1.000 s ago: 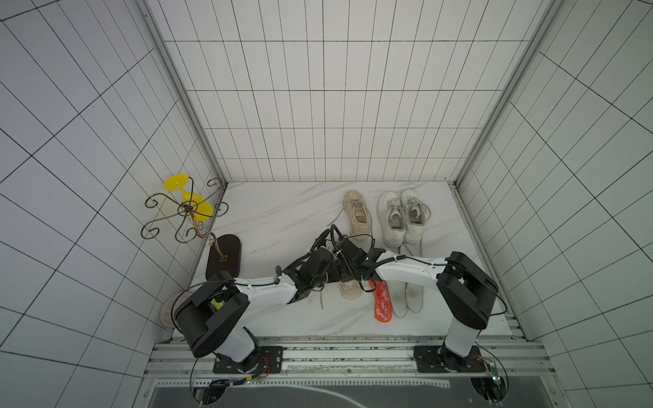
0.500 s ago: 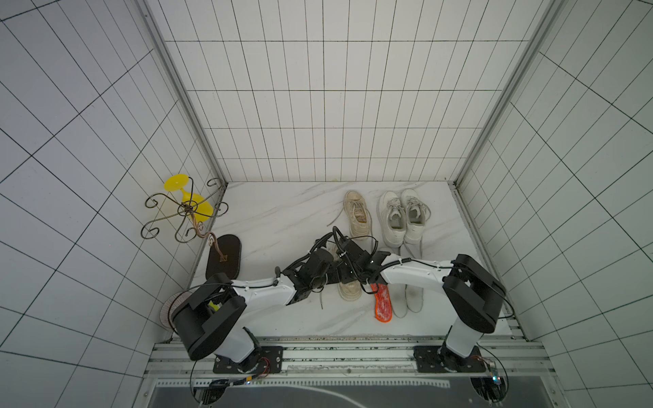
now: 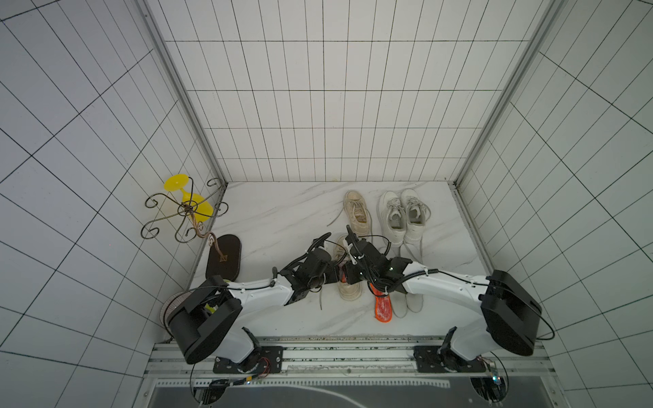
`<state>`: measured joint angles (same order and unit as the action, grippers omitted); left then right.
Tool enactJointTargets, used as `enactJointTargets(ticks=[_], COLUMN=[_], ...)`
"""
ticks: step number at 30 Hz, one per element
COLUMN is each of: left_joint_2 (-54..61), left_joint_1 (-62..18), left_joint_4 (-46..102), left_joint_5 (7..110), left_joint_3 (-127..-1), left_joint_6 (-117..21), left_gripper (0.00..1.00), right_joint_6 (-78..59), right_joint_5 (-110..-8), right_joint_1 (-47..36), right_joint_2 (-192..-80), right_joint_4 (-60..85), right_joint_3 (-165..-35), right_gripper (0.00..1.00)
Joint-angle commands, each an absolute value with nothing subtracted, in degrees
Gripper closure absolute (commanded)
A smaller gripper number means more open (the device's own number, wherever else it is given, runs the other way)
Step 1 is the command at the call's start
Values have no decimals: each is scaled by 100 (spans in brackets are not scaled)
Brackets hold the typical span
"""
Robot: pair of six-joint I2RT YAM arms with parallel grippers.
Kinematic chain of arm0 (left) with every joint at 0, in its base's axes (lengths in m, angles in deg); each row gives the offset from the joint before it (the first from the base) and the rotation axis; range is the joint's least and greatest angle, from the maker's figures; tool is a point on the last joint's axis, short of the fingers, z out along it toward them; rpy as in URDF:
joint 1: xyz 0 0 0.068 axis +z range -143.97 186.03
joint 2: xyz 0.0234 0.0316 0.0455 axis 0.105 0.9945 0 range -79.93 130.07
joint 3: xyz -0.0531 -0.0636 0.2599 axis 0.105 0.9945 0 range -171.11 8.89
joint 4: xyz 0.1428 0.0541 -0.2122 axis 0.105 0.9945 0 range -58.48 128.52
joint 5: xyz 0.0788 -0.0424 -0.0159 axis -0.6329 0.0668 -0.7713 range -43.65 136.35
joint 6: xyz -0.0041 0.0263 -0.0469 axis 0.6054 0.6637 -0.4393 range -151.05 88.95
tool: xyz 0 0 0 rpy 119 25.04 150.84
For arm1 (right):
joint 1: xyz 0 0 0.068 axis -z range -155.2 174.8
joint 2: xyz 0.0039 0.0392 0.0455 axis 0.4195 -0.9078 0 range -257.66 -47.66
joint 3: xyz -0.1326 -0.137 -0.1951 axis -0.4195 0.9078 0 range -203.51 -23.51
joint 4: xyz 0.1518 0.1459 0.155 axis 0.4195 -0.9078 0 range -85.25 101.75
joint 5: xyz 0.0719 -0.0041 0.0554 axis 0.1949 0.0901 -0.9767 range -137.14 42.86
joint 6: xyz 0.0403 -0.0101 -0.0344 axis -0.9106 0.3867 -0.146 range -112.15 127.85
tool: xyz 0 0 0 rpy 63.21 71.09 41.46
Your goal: Remove the insole from the shoe
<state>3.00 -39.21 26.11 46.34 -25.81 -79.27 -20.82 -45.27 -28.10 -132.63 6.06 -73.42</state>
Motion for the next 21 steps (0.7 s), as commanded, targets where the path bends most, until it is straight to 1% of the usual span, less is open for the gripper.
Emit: enactJointTargets(ticks=[1,8,21], left_joint_2=[259,268,281], left_joint_1=[-3807,-3717,-3550], left_joint_4=[2770,2939,3187], left_joint_5=[4403,4309,4139], left_joint_3=[-2616,-2663,-2749], left_joint_6=[-7950,-7913,-7784], left_gripper=[100,100,100], right_joint_6=[-1988,-1813,-1611], right_joint_5=[-4616,-4777,-5006], right_joint_1=[-2863,-2864,-2863], right_joint_2=[-12742,-12325,-11228], right_joint_4=[1309,1492,2108], right_joint_3=[-6953,-6740,-6162], right_gripper=[100,100,100])
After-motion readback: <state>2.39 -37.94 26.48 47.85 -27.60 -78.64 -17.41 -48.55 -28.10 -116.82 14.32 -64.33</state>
